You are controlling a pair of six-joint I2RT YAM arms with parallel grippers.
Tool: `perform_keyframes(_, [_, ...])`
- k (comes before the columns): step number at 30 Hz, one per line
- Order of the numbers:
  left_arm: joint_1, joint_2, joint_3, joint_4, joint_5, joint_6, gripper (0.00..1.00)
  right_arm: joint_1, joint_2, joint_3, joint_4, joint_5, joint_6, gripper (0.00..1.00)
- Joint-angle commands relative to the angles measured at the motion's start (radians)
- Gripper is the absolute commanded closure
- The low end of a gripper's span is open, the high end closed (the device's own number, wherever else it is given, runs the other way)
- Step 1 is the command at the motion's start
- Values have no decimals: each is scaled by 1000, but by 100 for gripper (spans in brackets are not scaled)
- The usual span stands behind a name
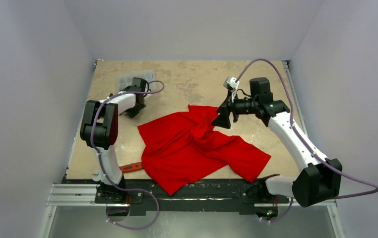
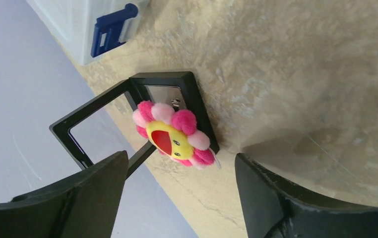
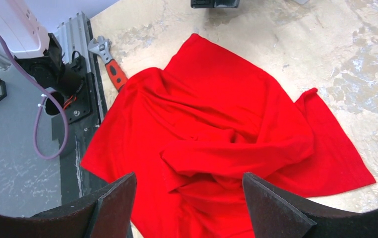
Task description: Remove the brooch from the garment
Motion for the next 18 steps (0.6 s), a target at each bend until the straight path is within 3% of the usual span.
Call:
perform_keyframes(1, [-9, -77, 53, -81, 74, -45, 16, 3, -18, -5, -3, 18, -13, 18])
perform_keyframes(5, [-11, -114, 69, -135, 141, -62, 4, 2, -25, -14, -17, 42, -15, 18])
perform_keyframes(9, [-11, -173, 117, -230, 260, -98, 0, -36, -19, -11, -35, 38, 43, 17])
perform_keyframes(15, [-32, -232, 309, -474, 747, -235, 0, -113, 80, 32, -172, 140, -17, 16])
perform_keyframes(18, [-68, -245, 332, -444, 956, -330, 0, -126, 161, 57, -278, 225, -84, 17])
